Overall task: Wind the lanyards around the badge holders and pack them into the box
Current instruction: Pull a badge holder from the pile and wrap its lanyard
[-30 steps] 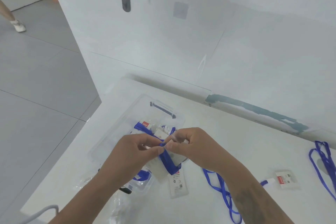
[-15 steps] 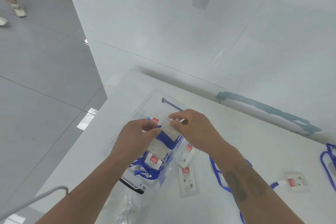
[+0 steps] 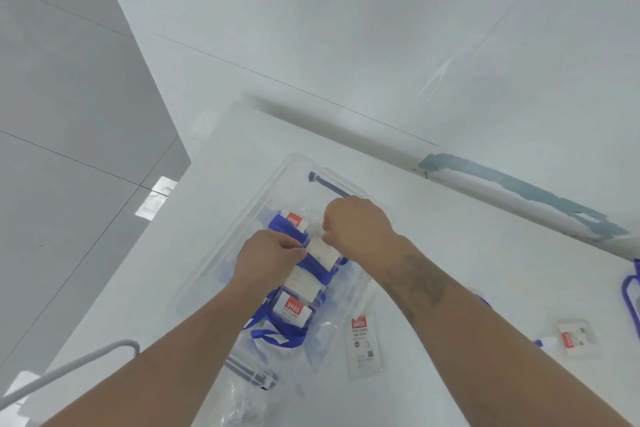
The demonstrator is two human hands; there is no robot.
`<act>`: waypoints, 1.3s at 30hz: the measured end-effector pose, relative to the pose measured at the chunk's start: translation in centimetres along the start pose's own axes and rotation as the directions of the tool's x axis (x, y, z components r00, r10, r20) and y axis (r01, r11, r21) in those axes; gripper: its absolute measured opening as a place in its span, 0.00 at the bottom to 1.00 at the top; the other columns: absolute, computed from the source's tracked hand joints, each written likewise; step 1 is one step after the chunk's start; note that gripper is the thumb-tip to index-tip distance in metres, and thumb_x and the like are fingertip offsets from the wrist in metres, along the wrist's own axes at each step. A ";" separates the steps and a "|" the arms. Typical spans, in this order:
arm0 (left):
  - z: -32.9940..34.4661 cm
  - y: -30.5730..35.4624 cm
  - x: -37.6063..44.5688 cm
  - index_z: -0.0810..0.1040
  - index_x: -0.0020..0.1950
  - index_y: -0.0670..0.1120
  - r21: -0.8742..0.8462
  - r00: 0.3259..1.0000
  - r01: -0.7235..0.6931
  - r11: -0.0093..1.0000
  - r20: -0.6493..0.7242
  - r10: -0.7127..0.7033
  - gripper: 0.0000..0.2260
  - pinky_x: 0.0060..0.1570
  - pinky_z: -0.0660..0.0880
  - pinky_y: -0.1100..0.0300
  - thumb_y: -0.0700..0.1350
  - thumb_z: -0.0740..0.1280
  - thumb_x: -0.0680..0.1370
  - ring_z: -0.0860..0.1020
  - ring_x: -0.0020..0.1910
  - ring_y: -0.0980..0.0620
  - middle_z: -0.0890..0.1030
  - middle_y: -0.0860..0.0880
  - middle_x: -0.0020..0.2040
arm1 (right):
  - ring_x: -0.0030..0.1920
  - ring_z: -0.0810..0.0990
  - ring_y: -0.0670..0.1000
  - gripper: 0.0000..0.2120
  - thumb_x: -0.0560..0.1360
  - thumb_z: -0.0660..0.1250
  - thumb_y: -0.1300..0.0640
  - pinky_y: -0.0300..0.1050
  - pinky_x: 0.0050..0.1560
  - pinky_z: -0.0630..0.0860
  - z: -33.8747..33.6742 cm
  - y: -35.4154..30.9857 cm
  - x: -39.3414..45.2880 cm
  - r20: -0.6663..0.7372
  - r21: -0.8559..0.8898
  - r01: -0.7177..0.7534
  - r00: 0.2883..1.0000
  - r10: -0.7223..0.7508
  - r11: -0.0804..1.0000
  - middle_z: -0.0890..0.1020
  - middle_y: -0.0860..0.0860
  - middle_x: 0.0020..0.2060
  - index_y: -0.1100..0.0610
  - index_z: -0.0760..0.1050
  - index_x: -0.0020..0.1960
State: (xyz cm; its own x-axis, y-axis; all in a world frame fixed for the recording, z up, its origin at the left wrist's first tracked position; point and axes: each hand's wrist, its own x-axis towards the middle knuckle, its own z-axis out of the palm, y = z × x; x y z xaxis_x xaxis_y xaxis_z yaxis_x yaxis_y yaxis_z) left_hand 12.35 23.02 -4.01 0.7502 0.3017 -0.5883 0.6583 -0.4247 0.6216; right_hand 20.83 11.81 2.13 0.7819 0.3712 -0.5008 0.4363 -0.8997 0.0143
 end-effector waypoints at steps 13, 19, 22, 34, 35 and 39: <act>3.1 0.7 2.4 0.83 0.47 0.49 0.237 0.994 0.084 0.968 -0.092 -0.063 0.09 0.34 0.68 0.65 0.53 0.66 0.79 0.77 0.34 0.56 0.83 0.51 0.41 | 0.45 0.78 0.54 0.10 0.76 0.65 0.68 0.45 0.44 0.73 1.1 -1.3 0.4 0.063 -0.038 -0.062 0.996 0.064 0.997 0.78 0.55 0.45 0.59 0.77 0.56; 3.0 1.0 2.8 0.82 0.51 0.48 0.397 0.995 0.096 0.913 -0.059 -0.079 0.15 0.46 0.78 0.58 0.59 0.65 0.78 0.81 0.41 0.52 0.83 0.50 0.43 | 0.45 0.76 0.55 0.09 0.75 0.64 0.69 0.44 0.43 0.70 0.4 -0.5 -0.3 0.035 -0.044 -0.032 0.999 0.033 0.999 0.74 0.52 0.39 0.57 0.74 0.50; 2.7 0.9 2.3 0.82 0.48 0.49 0.380 0.997 0.062 0.923 -0.074 -0.036 0.13 0.41 0.77 0.60 0.56 0.64 0.78 0.80 0.38 0.53 0.82 0.51 0.41 | 0.43 0.76 0.56 0.06 0.75 0.65 0.66 0.42 0.40 0.69 -0.4 0.5 -0.9 -0.054 -0.018 -0.033 0.998 0.032 0.999 0.74 0.50 0.37 0.56 0.74 0.46; 0.9 1.2 -1.5 0.78 0.52 0.52 0.418 0.997 -0.049 0.907 -0.035 0.069 0.12 0.44 0.77 0.59 0.58 0.68 0.75 0.80 0.43 0.54 0.81 0.54 0.44 | 0.48 0.81 0.46 0.11 0.78 0.62 0.51 0.42 0.52 0.76 -3.6 6.1 -8.7 -0.288 0.406 -0.006 0.948 0.134 0.914 0.84 0.41 0.50 0.45 0.82 0.55; 0.9 1.0 -1.6 0.77 0.54 0.52 0.447 0.999 -0.043 0.893 0.003 0.046 0.14 0.44 0.77 0.59 0.59 0.69 0.74 0.79 0.44 0.54 0.80 0.55 0.44 | 0.48 0.81 0.46 0.11 0.78 0.63 0.51 0.42 0.53 0.76 -3.7 6.3 -9.1 -0.295 0.425 -0.003 0.945 0.142 0.905 0.84 0.41 0.50 0.46 0.82 0.55; 1.8 1.0 -2.5 0.72 0.58 0.54 0.552 0.999 -0.053 0.832 0.035 0.040 0.20 0.42 0.74 0.59 0.59 0.70 0.70 0.78 0.45 0.54 0.78 0.56 0.45 | 0.48 0.81 0.44 0.10 0.78 0.63 0.51 0.43 0.55 0.77 -3.4 7.6 -11.1 -0.331 0.469 0.003 0.928 0.173 0.883 0.84 0.40 0.50 0.46 0.82 0.55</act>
State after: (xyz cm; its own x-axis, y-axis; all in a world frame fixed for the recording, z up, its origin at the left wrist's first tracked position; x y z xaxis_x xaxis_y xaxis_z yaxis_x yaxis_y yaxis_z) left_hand 11.01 20.35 -2.86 0.7733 0.2543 -0.5808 0.4737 -0.8406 0.2627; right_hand 16.94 1.59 10.74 0.9482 0.2646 -0.1755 0.1784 -0.9012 -0.3949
